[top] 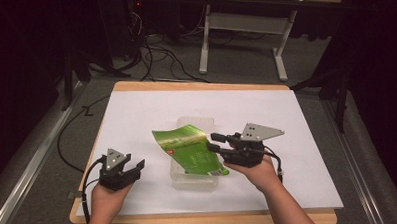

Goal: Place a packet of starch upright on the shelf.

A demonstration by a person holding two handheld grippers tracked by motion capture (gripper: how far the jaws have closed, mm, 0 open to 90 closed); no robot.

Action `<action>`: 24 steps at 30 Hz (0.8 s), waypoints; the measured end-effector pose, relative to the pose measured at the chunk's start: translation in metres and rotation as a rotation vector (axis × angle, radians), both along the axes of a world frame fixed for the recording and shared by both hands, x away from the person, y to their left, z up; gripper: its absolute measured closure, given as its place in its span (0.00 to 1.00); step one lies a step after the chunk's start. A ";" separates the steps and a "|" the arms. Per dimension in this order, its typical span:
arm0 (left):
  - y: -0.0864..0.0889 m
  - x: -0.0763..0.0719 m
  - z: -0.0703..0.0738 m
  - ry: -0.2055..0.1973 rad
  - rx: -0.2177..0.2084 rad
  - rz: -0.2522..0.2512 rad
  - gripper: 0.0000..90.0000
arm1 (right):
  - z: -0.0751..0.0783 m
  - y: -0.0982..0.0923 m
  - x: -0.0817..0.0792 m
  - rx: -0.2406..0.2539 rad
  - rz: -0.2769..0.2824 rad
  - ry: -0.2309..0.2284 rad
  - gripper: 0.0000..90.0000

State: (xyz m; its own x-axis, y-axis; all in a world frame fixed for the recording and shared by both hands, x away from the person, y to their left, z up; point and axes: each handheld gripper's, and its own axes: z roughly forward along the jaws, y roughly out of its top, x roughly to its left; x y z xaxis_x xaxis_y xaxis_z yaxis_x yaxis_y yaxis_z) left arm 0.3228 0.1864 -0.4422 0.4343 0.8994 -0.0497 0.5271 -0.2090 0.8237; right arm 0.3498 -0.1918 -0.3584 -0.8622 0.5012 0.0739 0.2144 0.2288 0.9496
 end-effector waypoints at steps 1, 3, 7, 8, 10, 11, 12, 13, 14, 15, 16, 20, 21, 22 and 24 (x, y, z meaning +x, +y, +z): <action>-0.002 0.000 0.000 0.001 0.003 -0.008 0.51 | 0.000 -0.002 -0.002 -0.002 -0.007 -0.003 0.70; -0.006 -0.001 0.000 0.003 0.004 -0.018 0.51 | -0.003 -0.012 -0.010 0.003 -0.044 -0.002 0.70; -0.012 -0.002 -0.002 0.005 -0.001 -0.029 0.51 | -0.010 -0.022 -0.018 -0.008 -0.078 -0.002 0.70; -0.013 -0.002 -0.002 0.008 -0.004 -0.032 0.51 | -0.011 -0.024 -0.019 -0.005 -0.086 0.003 0.70; -0.016 -0.004 -0.002 0.007 -0.017 -0.036 0.51 | -0.013 -0.026 -0.020 -0.007 -0.096 0.004 0.71; -0.018 -0.005 -0.002 0.006 -0.023 -0.039 0.51 | -0.016 -0.029 -0.024 -0.015 -0.119 0.010 0.71; -0.018 -0.005 -0.002 0.006 -0.023 -0.039 0.51 | -0.016 -0.029 -0.024 -0.015 -0.119 0.010 0.71; -0.021 -0.006 -0.002 0.007 -0.027 -0.042 0.51 | -0.017 -0.029 -0.025 -0.024 -0.130 0.012 0.71; -0.023 -0.007 -0.002 0.009 -0.026 -0.047 0.51 | -0.019 -0.031 -0.026 -0.037 -0.157 0.010 0.72; -0.025 -0.008 -0.003 0.008 -0.028 -0.047 0.52 | -0.021 -0.032 -0.028 -0.046 -0.176 0.016 0.72; -0.028 -0.009 -0.003 0.008 -0.036 -0.052 0.54 | -0.024 -0.033 -0.030 -0.074 -0.215 0.016 0.72; -0.041 -0.013 -0.006 0.015 -0.037 -0.091 0.58 | -0.030 -0.035 -0.034 -0.087 -0.247 0.038 0.72; -0.043 -0.013 -0.007 0.019 -0.039 -0.097 0.60 | -0.033 -0.035 -0.036 -0.095 -0.253 0.052 0.73; -0.048 -0.014 -0.009 0.032 -0.044 -0.109 0.64 | -0.037 -0.033 -0.038 -0.115 -0.264 0.067 0.74; -0.052 -0.014 -0.010 0.041 -0.043 -0.115 0.71 | -0.043 -0.030 -0.041 -0.128 -0.281 0.093 0.78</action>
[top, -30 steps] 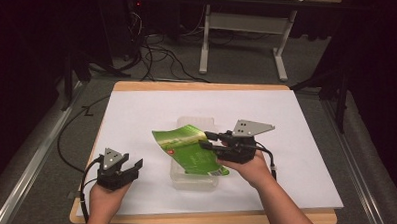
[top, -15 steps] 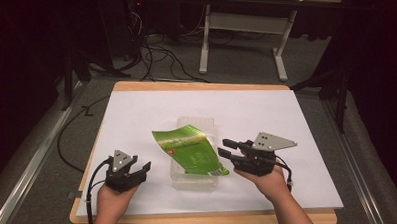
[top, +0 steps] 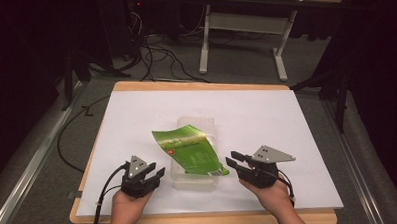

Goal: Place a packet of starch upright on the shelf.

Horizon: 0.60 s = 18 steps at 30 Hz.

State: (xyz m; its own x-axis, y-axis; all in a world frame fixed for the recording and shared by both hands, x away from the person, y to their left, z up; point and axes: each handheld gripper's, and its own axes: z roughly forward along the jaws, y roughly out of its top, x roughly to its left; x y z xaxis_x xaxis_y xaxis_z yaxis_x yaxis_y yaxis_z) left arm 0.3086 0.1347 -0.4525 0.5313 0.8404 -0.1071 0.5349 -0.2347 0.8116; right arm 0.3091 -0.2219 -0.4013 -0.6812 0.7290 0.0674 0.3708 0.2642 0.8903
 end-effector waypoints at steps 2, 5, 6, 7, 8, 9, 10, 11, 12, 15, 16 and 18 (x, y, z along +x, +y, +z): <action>-0.007 0.000 -0.003 0.014 -0.007 -0.009 0.74 | -0.002 0.001 -0.001 -0.009 -0.007 0.011 0.83; -0.013 -0.002 -0.003 0.029 -0.022 -0.017 0.92 | -0.011 0.006 -0.005 -0.039 -0.022 0.050 1.00; -0.017 -0.003 -0.003 0.028 -0.025 -0.022 0.96 | -0.012 0.008 -0.006 -0.049 -0.028 0.057 1.00; -0.021 -0.004 -0.004 0.028 -0.023 -0.038 1.00 | -0.015 0.013 -0.007 -0.085 -0.032 0.065 1.00; -0.021 -0.004 -0.004 0.028 -0.023 -0.038 1.00 | -0.015 0.013 -0.007 -0.085 -0.032 0.065 1.00; -0.022 -0.005 -0.005 0.033 -0.019 -0.049 1.00 | -0.016 0.015 -0.007 -0.096 -0.041 0.075 1.00; -0.024 -0.005 -0.006 0.039 -0.017 -0.057 1.00 | -0.017 0.016 -0.007 -0.102 -0.047 0.080 1.00; -0.025 -0.005 -0.007 0.044 -0.016 -0.061 1.00 | -0.017 0.016 -0.007 -0.102 -0.047 0.080 1.00; -0.027 -0.006 -0.008 0.044 -0.016 -0.058 1.00 | -0.019 0.017 -0.007 -0.108 -0.053 0.093 1.00; -0.026 -0.005 -0.008 0.059 -0.032 -0.055 1.00 | -0.024 0.023 -0.007 -0.131 -0.035 0.100 1.00; -0.026 -0.005 -0.008 0.057 -0.031 -0.055 1.00 | -0.024 0.026 -0.008 -0.139 -0.038 0.094 1.00; -0.027 -0.006 -0.008 0.056 -0.031 -0.053 1.00 | -0.025 0.028 -0.008 -0.144 -0.042 0.093 1.00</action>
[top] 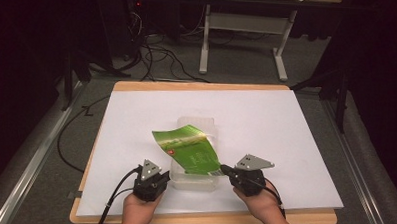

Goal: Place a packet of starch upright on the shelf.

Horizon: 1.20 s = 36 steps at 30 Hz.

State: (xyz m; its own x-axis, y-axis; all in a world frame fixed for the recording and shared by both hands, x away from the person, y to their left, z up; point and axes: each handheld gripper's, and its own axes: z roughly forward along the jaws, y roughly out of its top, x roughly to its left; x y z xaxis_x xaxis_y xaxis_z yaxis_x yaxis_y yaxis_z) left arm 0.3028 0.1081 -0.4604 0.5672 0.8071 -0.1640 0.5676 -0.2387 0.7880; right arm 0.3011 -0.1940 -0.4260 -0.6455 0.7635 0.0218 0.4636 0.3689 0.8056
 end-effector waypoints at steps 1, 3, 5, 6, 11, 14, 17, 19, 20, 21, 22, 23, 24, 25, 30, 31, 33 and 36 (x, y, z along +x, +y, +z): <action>-0.001 0.000 0.000 0.001 -0.010 0.004 1.00 | -0.001 0.001 0.001 0.001 0.000 0.001 1.00; -0.001 0.000 0.001 0.004 -0.011 0.001 1.00 | -0.002 0.002 0.002 -0.002 0.000 0.002 1.00; -0.002 0.000 0.001 0.006 -0.013 0.000 1.00 | -0.003 0.003 0.003 -0.003 -0.003 -0.003 1.00; -0.002 0.000 0.001 0.010 -0.014 -0.001 1.00 | -0.003 0.003 0.003 -0.003 -0.005 -0.005 1.00; -0.008 0.000 0.001 0.005 -0.008 -0.011 1.00 | -0.005 0.006 0.010 -0.005 -0.025 -0.010 1.00; -0.008 0.000 0.001 0.006 -0.004 -0.017 1.00 | -0.006 0.009 0.012 -0.001 -0.023 -0.004 1.00; -0.009 0.000 0.000 0.003 0.003 -0.013 1.00 | -0.008 0.015 0.012 0.001 -0.003 0.006 1.00; -0.009 0.000 0.000 0.002 0.004 -0.013 1.00 | -0.008 0.020 0.012 -0.014 0.005 -0.006 1.00; -0.010 -0.001 0.000 -0.001 0.006 -0.014 1.00 | -0.008 0.021 0.013 -0.011 0.008 -0.007 1.00; -0.010 -0.001 0.000 -0.003 0.006 -0.013 1.00 | -0.008 0.021 0.015 0.001 0.009 0.000 1.00; -0.009 0.000 -0.001 -0.017 0.008 -0.011 1.00 | -0.008 0.021 0.015 0.001 0.009 0.000 1.00; -0.010 0.000 -0.001 -0.020 0.008 -0.012 1.00 | -0.008 0.021 0.016 0.002 0.012 0.001 1.00; -0.009 0.001 -0.001 -0.023 0.010 -0.011 1.00 | -0.008 0.020 0.016 0.007 0.015 0.009 1.00; -0.009 0.000 -0.001 -0.022 0.012 -0.012 1.00 | -0.005 0.016 0.015 0.009 0.014 -0.006 0.99; -0.008 0.000 -0.001 -0.025 0.007 -0.009 0.99 | 0.003 0.006 0.013 0.049 -0.012 -0.039 0.96; -0.009 -0.001 -0.001 -0.028 0.006 -0.005 0.99 | 0.006 0.003 0.013 0.070 -0.022 -0.048 0.95; -0.009 -0.001 -0.001 -0.030 0.011 -0.006 0.99 | 0.017 0.000 0.012 0.150 -0.014 -0.084 0.89; -0.009 -0.001 -0.001 -0.032 0.011 -0.008 0.99 | 0.032 0.002 0.013 0.226 0.024 -0.135 0.71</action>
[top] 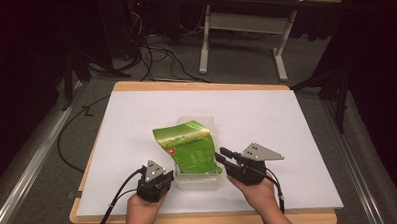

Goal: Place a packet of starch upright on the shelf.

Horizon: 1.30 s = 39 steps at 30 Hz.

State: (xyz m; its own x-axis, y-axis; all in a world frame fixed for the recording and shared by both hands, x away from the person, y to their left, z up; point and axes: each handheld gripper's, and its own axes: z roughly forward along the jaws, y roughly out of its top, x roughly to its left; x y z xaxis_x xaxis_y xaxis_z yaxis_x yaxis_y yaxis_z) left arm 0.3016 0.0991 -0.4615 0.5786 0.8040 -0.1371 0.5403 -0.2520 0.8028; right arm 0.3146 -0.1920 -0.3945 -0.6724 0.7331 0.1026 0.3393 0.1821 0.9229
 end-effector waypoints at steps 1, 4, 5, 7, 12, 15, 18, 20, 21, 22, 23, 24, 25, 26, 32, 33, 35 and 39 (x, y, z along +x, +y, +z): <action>-0.001 -0.001 0.000 0.010 -0.004 -0.001 1.00 | 0.004 0.002 0.001 0.035 0.011 -0.012 0.66; -0.001 -0.001 -0.001 0.009 -0.001 -0.002 1.00 | 0.007 0.016 0.013 0.039 0.037 -0.005 0.57; -0.001 -0.001 -0.001 0.009 -0.001 -0.003 1.00 | 0.007 0.016 0.013 0.039 0.037 -0.005 0.57; -0.001 -0.001 -0.001 0.010 -0.001 -0.004 1.00 | 0.001 0.022 0.019 0.024 0.041 0.028 0.59; -0.001 -0.001 -0.001 0.012 -0.002 -0.007 1.00 | -0.006 0.021 0.020 0.012 0.078 0.047 0.85; -0.001 -0.001 -0.001 0.011 0.001 -0.004 1.00 | -0.008 0.018 0.016 0.005 0.080 0.040 0.94; -0.001 -0.001 -0.001 0.008 0.002 -0.005 1.00 | -0.010 0.017 0.013 -0.006 0.075 0.034 0.95; -0.001 -0.001 -0.001 0.009 0.001 -0.007 1.00 | -0.012 0.015 0.011 -0.011 0.063 0.036 0.96; -0.001 -0.001 -0.001 0.009 0.000 -0.009 1.00 | -0.014 0.013 0.010 -0.011 0.057 0.038 0.96; -0.001 -0.001 -0.001 0.009 0.000 -0.009 1.00 | -0.015 0.012 0.009 -0.011 0.052 0.042 0.96; -0.001 -0.001 -0.001 0.009 0.000 -0.008 1.00 | -0.017 0.010 0.009 -0.014 0.048 0.044 0.96; -0.001 -0.001 -0.001 0.008 0.001 -0.008 1.00 | -0.019 0.008 0.007 -0.018 0.043 0.047 0.96; -0.001 -0.001 -0.001 0.007 0.001 -0.009 1.00 | -0.019 0.008 0.007 -0.018 0.043 0.047 0.96; -0.001 -0.001 -0.001 0.004 0.002 -0.008 1.00 | -0.020 0.006 0.007 -0.022 0.039 0.050 0.96; -0.001 -0.002 -0.001 0.000 0.005 -0.010 1.00 | -0.027 0.001 0.003 -0.041 0.031 0.059 0.96; -0.001 -0.002 -0.001 0.000 0.005 -0.009 1.00 | -0.027 0.002 0.003 -0.044 0.030 0.057 0.96; -0.001 -0.002 -0.001 -0.001 0.005 -0.008 1.00 | -0.027 0.002 0.003 -0.043 0.029 0.058 0.96; -0.001 -0.002 -0.001 -0.002 0.008 -0.008 1.00 | -0.027 0.001 0.003 -0.045 0.031 0.056 0.96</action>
State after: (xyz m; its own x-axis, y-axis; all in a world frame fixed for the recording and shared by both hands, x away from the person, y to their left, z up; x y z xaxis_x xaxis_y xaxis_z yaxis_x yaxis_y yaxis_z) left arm 0.3000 0.0979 -0.4623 0.5852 0.8005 -0.1296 0.5371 -0.2628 0.8016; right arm 0.3179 -0.1906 -0.4216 -0.6887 0.7170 0.1082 0.3837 0.2337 0.8934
